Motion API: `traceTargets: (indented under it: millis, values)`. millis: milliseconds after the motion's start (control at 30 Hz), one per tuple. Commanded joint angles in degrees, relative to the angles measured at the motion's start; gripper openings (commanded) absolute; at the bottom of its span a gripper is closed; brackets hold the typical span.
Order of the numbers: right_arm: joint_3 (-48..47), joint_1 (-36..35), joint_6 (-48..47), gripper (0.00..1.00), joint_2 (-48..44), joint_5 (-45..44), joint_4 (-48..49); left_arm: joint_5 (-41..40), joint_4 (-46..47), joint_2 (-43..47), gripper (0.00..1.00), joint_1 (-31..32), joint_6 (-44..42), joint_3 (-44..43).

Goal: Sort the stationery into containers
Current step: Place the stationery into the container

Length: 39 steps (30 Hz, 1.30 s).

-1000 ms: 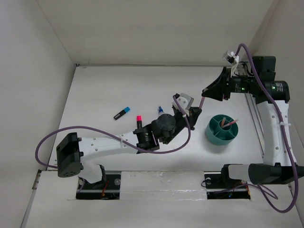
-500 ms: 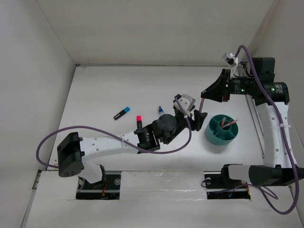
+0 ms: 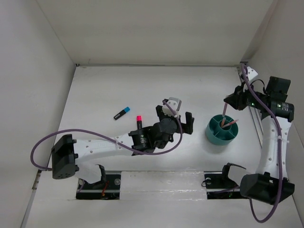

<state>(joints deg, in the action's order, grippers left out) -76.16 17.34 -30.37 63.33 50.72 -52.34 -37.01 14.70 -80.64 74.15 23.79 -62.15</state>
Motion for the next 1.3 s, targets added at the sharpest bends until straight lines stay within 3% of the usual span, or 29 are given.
traceTargets:
  millis: [0, 200, 367, 500, 800, 1000, 1067, 1233, 1267]
  values:
    - [3.11, 4.44, -9.86, 0.00, -1.54, 0.08, 2.77, -4.56, -5.99, 6.63, 1.00, 0.21, 7.66, 4.04]
    - [7.86, 11.39, -17.17, 0.00, -0.32, 8.25, 1.62, -4.56, -7.05, 13.57, 1.00, 0.21, 12.24, 13.62]
    - [7.87, 12.01, -34.09, 0.00, 2.58, 13.79, -9.07, -4.03, -7.76, 16.56, 1.00, 0.21, 14.09, 17.14]
    - [7.87, 12.54, -42.48, 0.00, 4.35, 17.47, -15.07, -4.03, -8.28, 17.71, 1.00, 0.21, 15.40, 19.25]
    - [7.34, 13.77, -57.58, 0.00, 11.63, 19.32, -25.68, -2.89, -6.96, 17.71, 1.00, 0.21, 17.96, 22.16]
    - [7.87, 14.39, -59.98, 0.00, 14.01, 19.33, -26.77, -2.89, -6.96, 17.71, 1.00, 0.21, 16.91, 22.16]
    - [7.87, 14.39, -60.59, 0.11, 12.61, 19.33, -26.77, -3.41, -6.96, 17.71, 1.00, 0.21, 16.90, 22.16]
    - [8.40, 14.39, -60.60, 0.54, 11.46, 18.80, -26.77, -3.94, -6.44, 17.10, 1.00, 0.21, 16.90, 22.16]
    - [8.92, 14.39, -60.60, 0.56, 11.46, 18.80, -26.77, -3.94, -6.44, 17.10, 1.00, 0.21, 16.90, 22.16]
